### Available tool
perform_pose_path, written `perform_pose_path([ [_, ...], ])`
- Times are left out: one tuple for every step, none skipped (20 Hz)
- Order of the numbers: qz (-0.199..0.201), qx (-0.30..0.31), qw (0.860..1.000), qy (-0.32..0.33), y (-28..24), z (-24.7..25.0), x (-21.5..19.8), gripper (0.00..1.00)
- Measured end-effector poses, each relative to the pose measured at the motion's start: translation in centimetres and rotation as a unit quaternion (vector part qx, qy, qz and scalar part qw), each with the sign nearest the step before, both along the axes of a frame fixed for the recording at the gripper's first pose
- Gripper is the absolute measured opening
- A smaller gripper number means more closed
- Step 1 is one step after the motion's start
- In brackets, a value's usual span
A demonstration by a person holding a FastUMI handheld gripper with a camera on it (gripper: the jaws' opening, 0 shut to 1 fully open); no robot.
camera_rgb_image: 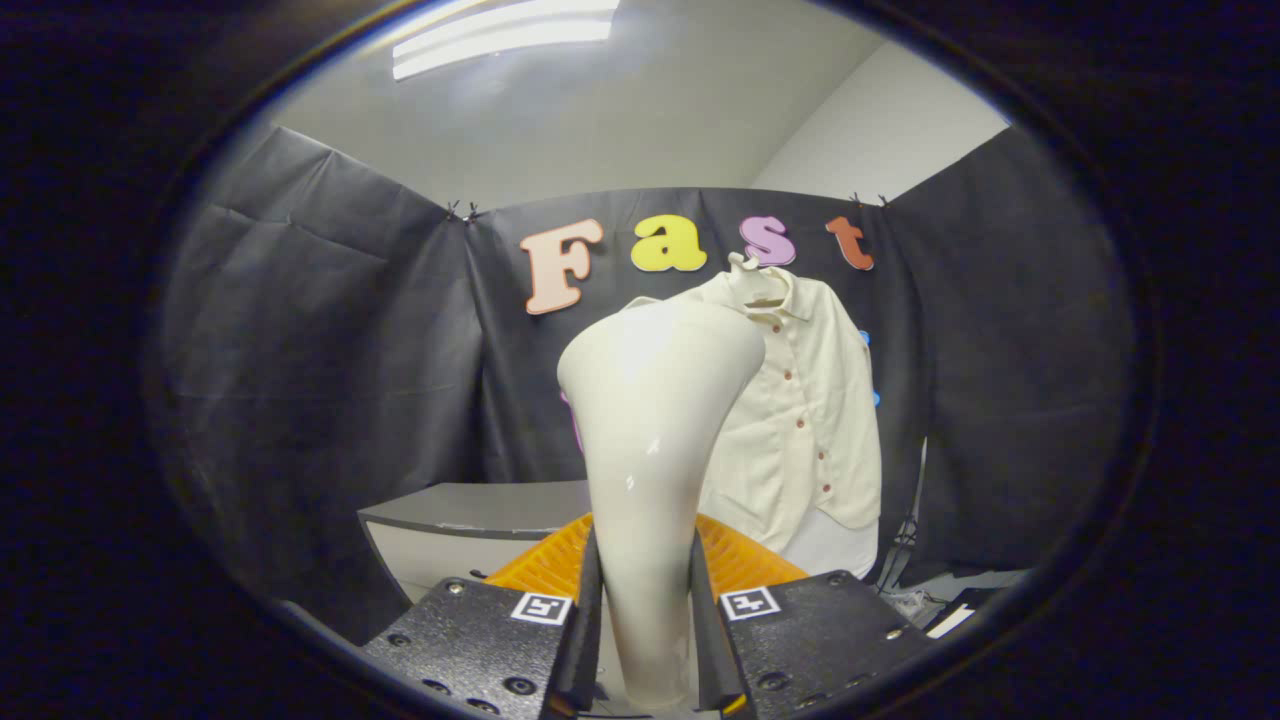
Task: Iron the clothes twice with a garment steamer, once on the left side and once on the right side.
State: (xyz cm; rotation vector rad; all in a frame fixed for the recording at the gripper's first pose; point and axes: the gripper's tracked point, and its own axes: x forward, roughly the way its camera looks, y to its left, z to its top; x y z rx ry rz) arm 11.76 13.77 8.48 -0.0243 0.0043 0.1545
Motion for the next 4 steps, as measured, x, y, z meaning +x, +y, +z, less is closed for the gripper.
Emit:
perform_pose_path([
  [-0.004, 0.003, 1.0, 0.001, -0.32, -0.1, 0.06, 0.4],
  [-0.007, 0.007, 1.0, 0.002, -0.67, -0.29, 0.18, 0.4],
  [-0.007, 0.009, 1.0, 0.005, -0.79, -0.56, 0.3, 0.4],
  [-0.006, 0.011, 1.0, 0.009, -0.82, -0.8, 0.28, 0.4],
])
